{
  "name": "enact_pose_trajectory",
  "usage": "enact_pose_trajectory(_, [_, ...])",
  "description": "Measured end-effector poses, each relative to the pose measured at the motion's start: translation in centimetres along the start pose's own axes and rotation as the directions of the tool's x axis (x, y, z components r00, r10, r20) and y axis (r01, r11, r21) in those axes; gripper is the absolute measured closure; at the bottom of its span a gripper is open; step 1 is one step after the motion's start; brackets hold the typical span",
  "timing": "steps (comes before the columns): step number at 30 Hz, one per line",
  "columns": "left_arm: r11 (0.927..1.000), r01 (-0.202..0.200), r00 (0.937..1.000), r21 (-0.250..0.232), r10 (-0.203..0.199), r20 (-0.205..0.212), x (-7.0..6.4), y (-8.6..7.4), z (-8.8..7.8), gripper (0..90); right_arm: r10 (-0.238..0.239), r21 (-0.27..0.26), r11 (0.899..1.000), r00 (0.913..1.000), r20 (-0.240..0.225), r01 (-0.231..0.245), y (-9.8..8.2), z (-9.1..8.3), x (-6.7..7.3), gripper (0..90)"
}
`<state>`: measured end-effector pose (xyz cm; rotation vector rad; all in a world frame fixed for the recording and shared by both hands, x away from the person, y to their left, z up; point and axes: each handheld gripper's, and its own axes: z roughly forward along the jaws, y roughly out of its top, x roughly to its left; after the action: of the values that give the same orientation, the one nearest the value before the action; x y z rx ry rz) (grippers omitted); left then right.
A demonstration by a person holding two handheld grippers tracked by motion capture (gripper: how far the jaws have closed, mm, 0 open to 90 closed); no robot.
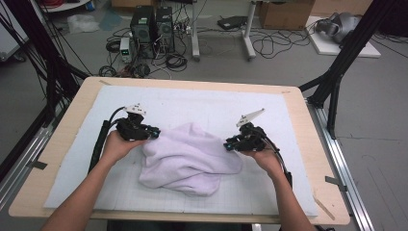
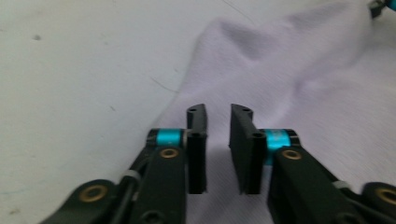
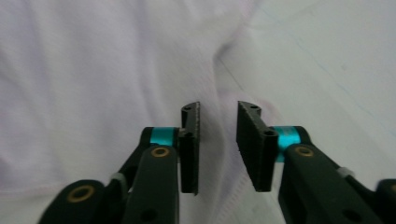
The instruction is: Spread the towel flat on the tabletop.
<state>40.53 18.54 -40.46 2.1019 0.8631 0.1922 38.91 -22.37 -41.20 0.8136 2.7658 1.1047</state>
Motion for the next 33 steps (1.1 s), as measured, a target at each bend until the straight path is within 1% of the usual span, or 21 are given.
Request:
enact_pose_trajectory(2, [0.9993, 0.008, 0.9989, 0.036, -0.007, -0.046, 0.4, -0.1, 1.0, 61.0, 0.009, 0.007, 1.0, 0.9998, 0.016, -0.009, -0.9, 0.5, 0.0, 59.2])
enact_pose_trajectory(3, [0.9983, 0.016, 0.9984, 0.056, -0.013, -0.054, 0.5, -0.3, 1.5, 57.6, 0.026, 0.004, 1.0, 0.9994, 0.021, -0.026, -1.3, 0.8, 0.0, 58.8])
enact_pose_trajectory(6, [0.9911, 0.035, 0.9992, 0.128, -0.032, -0.024, 0.8, -1.0, 3.0, 55.7, 0.032, -0.01, 0.999, 0.9994, 0.011, -0.032, -2.0, 1.5, 0.0, 58.4])
enact_pose_trajectory(7, [0.9931, 0.021, 0.9993, 0.115, -0.018, -0.032, 0.6, -1.0, 2.9, 58.0, 0.037, -0.008, 0.999, 0.9993, 0.012, -0.036, -2.0, 1.5, 0.0, 62.4])
enact_pose_trajectory(9, [0.9915, 0.004, 0.9999, 0.13, -0.006, 0.015, 0.4, -1.0, 3.0, 79.7, 0.011, 0.007, 1.0, 0.9998, -0.018, -0.011, -1.8, 1.6, 0.1, 76.2])
enact_pose_trajectory(10, [0.9906, -0.012, 0.9999, 0.136, 0.011, 0.009, 0.3, -0.9, 2.8, 85.9, 0.003, 0.014, 1.0, 0.9998, -0.021, -0.003, -1.6, 1.8, 0.2, 81.4])
enact_pose_trajectory(11, [0.9911, -0.017, 0.9998, 0.132, 0.017, 0.003, 0.2, -0.8, 2.6, 87.0, 0.001, 0.025, 1.0, 0.9995, -0.031, 0.0, -1.4, 1.7, 0.2, 83.7])
enact_pose_trajectory(13, [0.9959, -0.027, 0.999, 0.086, 0.03, -0.033, 0.1, -0.4, 1.6, 87.6, 0.0, 0.039, 0.999, 0.9998, -0.019, 0.0, -0.7, 1.2, 0.1, 84.7])
enact_pose_trajectory(16, [0.9993, -0.034, 0.996, -0.014, 0.032, -0.083, 0.0, 1.0, -0.5, 87.8, -0.016, 0.0, 1.0, 0.9985, 0.052, 0.016, 1.4, -1.0, -0.3, 85.4])
enact_pose_trajectory(18, [0.9934, -0.055, 0.9888, -0.1, 0.041, -0.144, -0.1, 2.7, -2.2, 87.8, -0.025, -0.034, 0.999, 0.9918, 0.125, 0.029, 3.2, -2.9, -0.8, 85.6])
enact_pose_trajectory(19, [0.9867, -0.058, 0.9848, -0.152, 0.032, -0.171, -0.1, 3.6, -3.0, 87.8, -0.026, -0.067, 0.997, 0.9878, 0.153, 0.036, 4.2, -4.0, -1.2, 85.7])
enact_pose_trajectory(21, [0.9665, -0.077, 0.9697, -0.245, 0.016, -0.244, -0.1, 5.4, -4.2, 86.5, -0.027, -0.138, 0.989, 0.9733, 0.228, 0.06, 6.3, -6.0, -1.8, 85.5])
enact_pose_trajectory(22, [0.958, -0.091, 0.9566, -0.272, 0.008, -0.291, 0.0, 6.2, -4.5, 82.5, -0.028, -0.18, 0.981, 0.9655, 0.259, 0.077, 7.2, -6.8, -2.0, 84.6])
enact_pose_trajectory(23, [0.9554, -0.089, 0.9452, -0.281, -0.008, -0.326, 0.2, 6.7, -4.6, 71.7, -0.032, -0.2, 0.975, 0.9537, 0.299, 0.095, 8.0, -7.1, -2.2, 80.2])
enact_pose_trajectory(24, [0.9573, -0.05, 0.9472, -0.285, -0.045, -0.317, 0.7, 7.1, -4.5, 60.8, -0.031, -0.198, 0.974, 0.9334, 0.358, 0.108, 8.5, -7.2, -2.7, 66.2])
enact_pose_trajectory(25, [0.9614, -0.034, 0.9504, -0.273, -0.054, -0.306, 0.9, 7.1, -4.4, 58.8, 0.02, -0.214, 0.975, 0.93, 0.367, 0.063, 8.6, -6.9, -3.6, 61.7])
enact_pose_trajectory(26, [0.9656, -0.033, 0.9513, -0.258, -0.049, -0.304, 1.0, 7.0, -4.3, 59.5, 0.053, -0.227, 0.974, 0.9451, 0.322, 0.023, 8.3, -6.6, -4.3, 57.7])
enact_pose_trajectory(27, [0.9723, -0.031, 0.9573, -0.232, -0.037, -0.287, 1.0, 6.7, -4.2, 59.4, 0.072, -0.221, 0.975, 0.9483, 0.309, -0.003, 8.0, -6.3, -4.5, 55.4])
enact_pose_trajectory(28, [0.9743, -0.032, 0.9609, -0.223, -0.031, -0.275, 0.9, 6.4, -4.0, 58.8, 0.065, -0.198, 0.98, 0.9465, 0.316, -0.002, 7.3, -5.7, -4.5, 55.1])
enact_pose_trajectory(30, [0.98, -0.035, 0.9684, -0.196, -0.015, -0.249, 0.7, 5.2, -3.6, 57.7, 0.068, -0.179, 0.984, 0.9557, 0.286, -0.016, 6.3, -4.8, -4.3, 54.3])
enact_pose_trajectory(33, [0.9866, -0.039, 0.9773, -0.158, 0.005, -0.212, 0.3, 3.5, -2.9, 56.0, 0.042, -0.15, 0.989, 0.9662, 0.254, -0.004, 4.4, -3.5, -3.2, 51.8])
